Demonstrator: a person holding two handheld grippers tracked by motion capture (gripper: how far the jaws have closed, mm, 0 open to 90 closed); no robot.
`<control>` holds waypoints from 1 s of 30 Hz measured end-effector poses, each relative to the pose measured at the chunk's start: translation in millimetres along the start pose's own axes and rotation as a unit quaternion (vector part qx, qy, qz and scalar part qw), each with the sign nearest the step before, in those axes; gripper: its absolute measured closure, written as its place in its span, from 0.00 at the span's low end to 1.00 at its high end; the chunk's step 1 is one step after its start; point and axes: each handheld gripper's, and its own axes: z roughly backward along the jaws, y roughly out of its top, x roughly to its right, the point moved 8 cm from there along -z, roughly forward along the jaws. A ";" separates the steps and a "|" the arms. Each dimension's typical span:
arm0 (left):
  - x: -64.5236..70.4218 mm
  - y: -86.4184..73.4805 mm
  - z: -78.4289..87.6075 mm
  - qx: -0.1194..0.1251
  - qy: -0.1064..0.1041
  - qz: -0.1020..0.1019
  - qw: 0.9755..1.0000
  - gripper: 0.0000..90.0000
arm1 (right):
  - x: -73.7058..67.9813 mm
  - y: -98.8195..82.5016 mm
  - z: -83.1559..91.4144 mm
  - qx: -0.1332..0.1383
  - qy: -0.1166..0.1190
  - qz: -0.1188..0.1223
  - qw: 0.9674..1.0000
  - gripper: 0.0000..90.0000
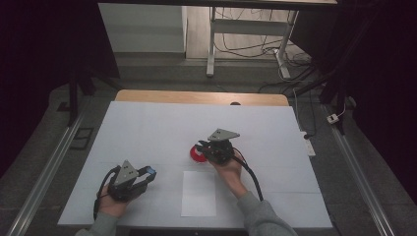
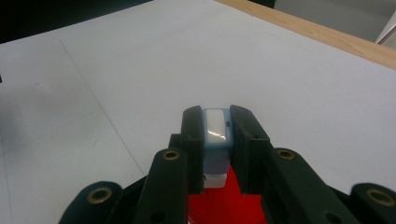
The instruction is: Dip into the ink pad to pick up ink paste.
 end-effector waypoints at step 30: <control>-1.8 -0.2 0.3 0.001 0.000 0.002 1.000 0.73 | -3.0 7.2 22.6 0.020 0.010 -0.014 1.000 0.84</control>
